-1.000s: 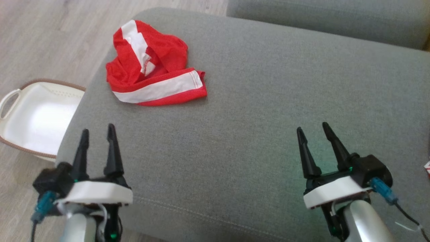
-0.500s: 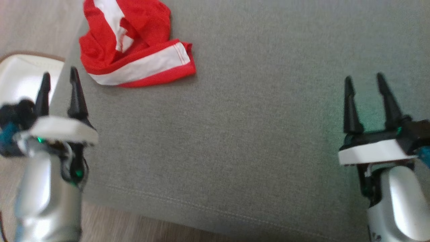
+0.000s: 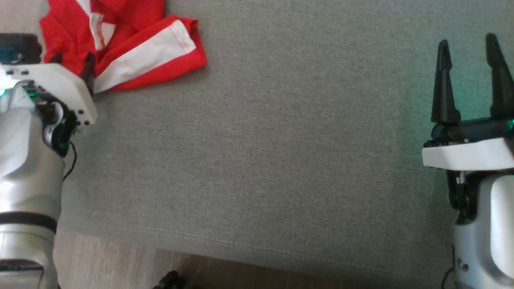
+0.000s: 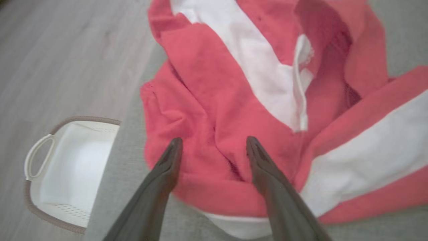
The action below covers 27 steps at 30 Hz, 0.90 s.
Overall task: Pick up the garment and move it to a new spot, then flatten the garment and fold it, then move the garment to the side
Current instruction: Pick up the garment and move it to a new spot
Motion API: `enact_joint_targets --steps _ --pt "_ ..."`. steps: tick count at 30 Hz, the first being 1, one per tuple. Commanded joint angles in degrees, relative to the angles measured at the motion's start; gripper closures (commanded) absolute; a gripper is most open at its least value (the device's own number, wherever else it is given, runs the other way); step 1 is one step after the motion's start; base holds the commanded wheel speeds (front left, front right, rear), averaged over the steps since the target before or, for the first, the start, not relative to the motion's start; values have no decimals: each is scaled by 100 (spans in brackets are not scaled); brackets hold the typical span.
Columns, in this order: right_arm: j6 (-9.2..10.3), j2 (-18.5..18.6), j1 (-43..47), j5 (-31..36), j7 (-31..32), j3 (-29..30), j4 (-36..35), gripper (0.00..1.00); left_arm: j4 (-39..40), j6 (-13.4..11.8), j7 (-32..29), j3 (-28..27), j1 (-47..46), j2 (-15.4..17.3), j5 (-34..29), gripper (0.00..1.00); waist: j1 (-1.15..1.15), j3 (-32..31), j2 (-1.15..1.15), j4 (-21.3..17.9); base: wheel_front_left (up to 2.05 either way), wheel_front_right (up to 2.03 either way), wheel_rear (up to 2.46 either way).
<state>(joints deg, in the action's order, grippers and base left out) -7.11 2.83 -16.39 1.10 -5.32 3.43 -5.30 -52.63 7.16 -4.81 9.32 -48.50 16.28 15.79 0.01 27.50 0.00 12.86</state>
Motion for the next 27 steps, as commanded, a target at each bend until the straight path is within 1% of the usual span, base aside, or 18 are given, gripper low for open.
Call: enact_joint_targets --steps 1,4,9,10,11,15,18,23,27 --pt "-37 5 -120 62 30 -187 -260 0 57 30 -43 -39 -219 394 78 0 -1 125 0 -111 0 0 0" --pt "-37 5 -130 74 76 -220 -368 0 -198 31 -127 253 -442 539 287 0 -1 237 0 -201 0 0 0" --pt "-37 5 -126 77 99 -199 -463 0 -574 32 -306 579 -691 634 718 0 -1 352 0 -299 0 0 0" --pt "-37 5 -124 75 94 -196 -466 0 -620 32 -348 651 -721 640 811 96 -1 360 0 -312 0 0 0" --pt "-37 5 -124 69 88 -192 -464 0 -636 32 -344 738 -741 657 885 100 -1 362 0 -325 0 0 0" --pt "-37 5 -126 20 31 -181 -384 0 -622 32 -181 989 -764 701 1235 100 -1 283 0 -351 0 0 0" --pt "-37 5 -126 -20 -23 -197 -307 0 -595 32 -22 1092 -757 736 1374 100 -1 191 0 -362 0 0 0" --pt "-37 5 -109 -171 -170 -203 -77 0 -443 32 363 1253 -715 746 1775 100 -1 -140 0 -400 0 0 0" --pt "-37 5 -69 -355 -345 -200 202 0 -114 33 616 1464 -627 738 2096 100 -1 -521 0 -458 0 0 0"
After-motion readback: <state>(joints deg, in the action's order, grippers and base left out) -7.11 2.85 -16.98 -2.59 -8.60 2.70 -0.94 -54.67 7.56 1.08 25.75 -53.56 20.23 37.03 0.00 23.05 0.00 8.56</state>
